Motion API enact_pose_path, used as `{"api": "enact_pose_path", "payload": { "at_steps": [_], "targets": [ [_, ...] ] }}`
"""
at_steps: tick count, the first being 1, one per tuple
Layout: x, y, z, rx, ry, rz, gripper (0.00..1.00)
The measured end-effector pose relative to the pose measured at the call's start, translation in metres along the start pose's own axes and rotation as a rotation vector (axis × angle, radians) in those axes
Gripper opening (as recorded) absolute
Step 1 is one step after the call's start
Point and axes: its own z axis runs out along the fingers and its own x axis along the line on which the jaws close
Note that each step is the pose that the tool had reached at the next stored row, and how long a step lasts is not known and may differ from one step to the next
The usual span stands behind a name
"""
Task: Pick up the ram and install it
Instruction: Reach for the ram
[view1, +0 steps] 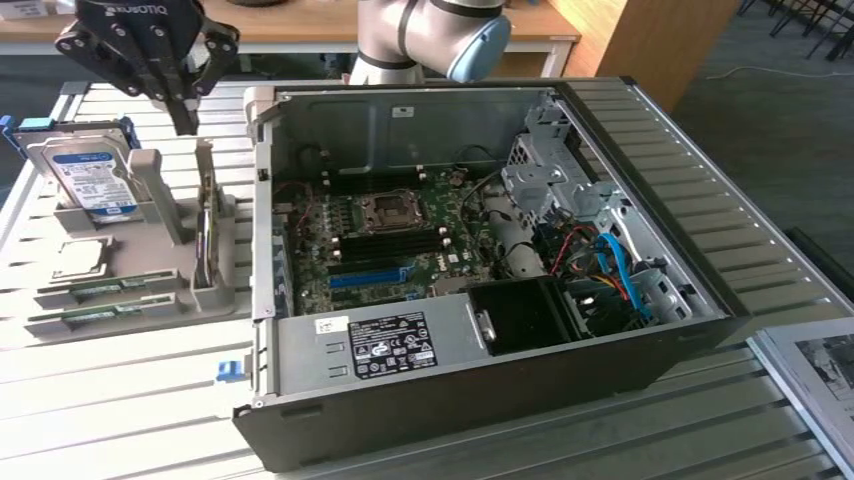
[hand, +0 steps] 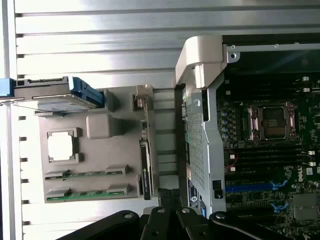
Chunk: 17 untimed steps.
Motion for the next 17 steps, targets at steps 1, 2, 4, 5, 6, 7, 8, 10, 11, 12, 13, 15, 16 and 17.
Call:
{"api": "enact_pose_path", "payload": {
  "at_steps": [1, 2, 4, 5, 6, 7, 8, 10, 11, 12, 13, 15, 16, 17],
  "targets": [
    [0.003, -0.0002, -0.0001, 0.0000, 0.0000, 0.000, 0.10],
    [0.005, -0.0004, -0.0001, 0.0000, 0.0000, 0.000, 0.10],
    [0.010, -0.0008, -0.0002, 0.0001, 0.0000, 0.000, 0.10],
    [0.013, -0.0010, -0.0003, 0.0000, 0.0000, 0.000, 0.10],
    [0.016, -0.0012, -0.0003, 0.0000, -0.0001, 0.000, 0.10],
    [0.019, -0.0014, -0.0004, 0.0000, 0.0000, 0.000, 0.10],
    [0.022, -0.0016, -0.0005, 0.0000, 0.0000, 0.000, 0.10],
    [0.027, -0.0020, -0.0006, 0.0000, 0.0000, 0.000, 0.10],
    [0.030, -0.0022, -0.0007, 0.0001, 0.0000, 0.000, 0.10],
    [0.033, -0.0024, -0.0007, 0.0000, -0.0001, 0.000, 0.10],
    [0.036, -0.0027, -0.0007, 0.0000, -0.0001, 0.000, 0.10],
    [0.041, -0.0031, -0.0009, 0.0000, 0.0000, 0.000, 0.10],
    [0.044, -0.0033, -0.0009, 0.0000, 0.0001, 0.000, 0.10],
    [0.047, -0.0035, -0.0010, 0.0000, 0.0000, 0.000, 0.10]
  ]
}}
